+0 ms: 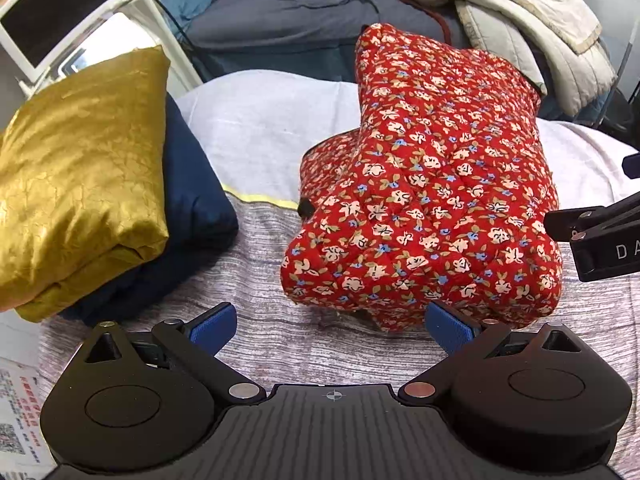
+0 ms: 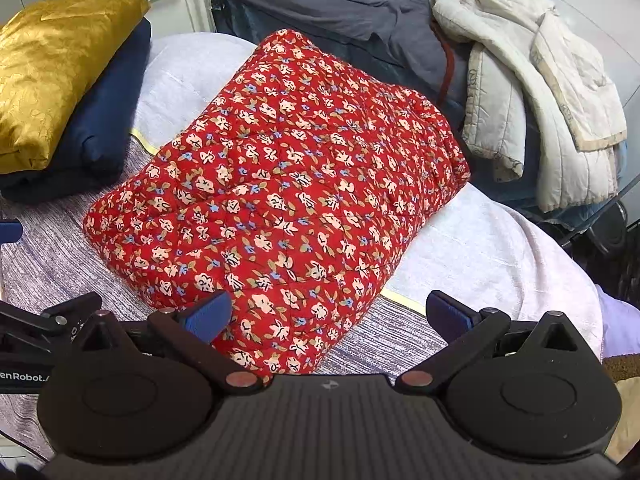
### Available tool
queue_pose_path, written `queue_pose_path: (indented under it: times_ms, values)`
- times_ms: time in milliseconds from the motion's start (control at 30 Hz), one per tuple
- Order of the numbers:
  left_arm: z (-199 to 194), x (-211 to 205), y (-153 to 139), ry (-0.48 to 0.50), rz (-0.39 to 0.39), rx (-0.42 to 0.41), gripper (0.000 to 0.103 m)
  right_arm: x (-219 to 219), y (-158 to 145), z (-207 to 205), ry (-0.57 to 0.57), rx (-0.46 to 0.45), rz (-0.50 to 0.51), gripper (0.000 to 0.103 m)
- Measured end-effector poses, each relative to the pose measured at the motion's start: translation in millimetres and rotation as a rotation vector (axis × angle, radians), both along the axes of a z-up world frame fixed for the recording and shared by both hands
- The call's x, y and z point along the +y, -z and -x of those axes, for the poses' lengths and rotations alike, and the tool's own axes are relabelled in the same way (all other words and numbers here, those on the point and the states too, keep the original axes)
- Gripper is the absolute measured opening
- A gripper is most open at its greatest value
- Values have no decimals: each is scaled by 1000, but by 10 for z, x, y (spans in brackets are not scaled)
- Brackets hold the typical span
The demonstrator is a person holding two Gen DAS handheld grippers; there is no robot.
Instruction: Fold large clothes
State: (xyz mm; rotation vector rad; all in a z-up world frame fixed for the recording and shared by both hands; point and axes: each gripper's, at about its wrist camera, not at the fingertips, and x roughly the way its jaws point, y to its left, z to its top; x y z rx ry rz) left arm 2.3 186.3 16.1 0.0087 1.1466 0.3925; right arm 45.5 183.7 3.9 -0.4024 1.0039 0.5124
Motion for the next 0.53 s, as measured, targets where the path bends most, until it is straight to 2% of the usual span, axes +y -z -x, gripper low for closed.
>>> queue_pose_path:
  times_ms: [267,533]
  values:
    - [-12,7,23,4,-8,4,103,12,-7,5,-8,-16,-3,103]
    - [-4,-30,8,18,-6,-27,103,12,0,-4,-7,-17,-10,103]
